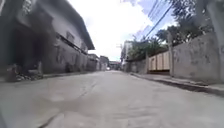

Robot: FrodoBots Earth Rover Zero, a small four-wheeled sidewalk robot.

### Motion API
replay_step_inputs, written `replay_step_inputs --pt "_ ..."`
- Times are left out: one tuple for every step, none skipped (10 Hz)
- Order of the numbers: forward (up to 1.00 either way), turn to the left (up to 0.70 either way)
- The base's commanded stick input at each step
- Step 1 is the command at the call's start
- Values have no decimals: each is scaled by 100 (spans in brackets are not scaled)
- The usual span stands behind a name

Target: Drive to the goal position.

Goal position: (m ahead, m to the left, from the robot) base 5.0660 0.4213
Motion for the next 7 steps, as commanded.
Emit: replay_step_inputs --pt "70 0" --pt "70 0" --pt "70 0" --pt "70 0" --pt "70 0" --pt "70 0" --pt "70 0"
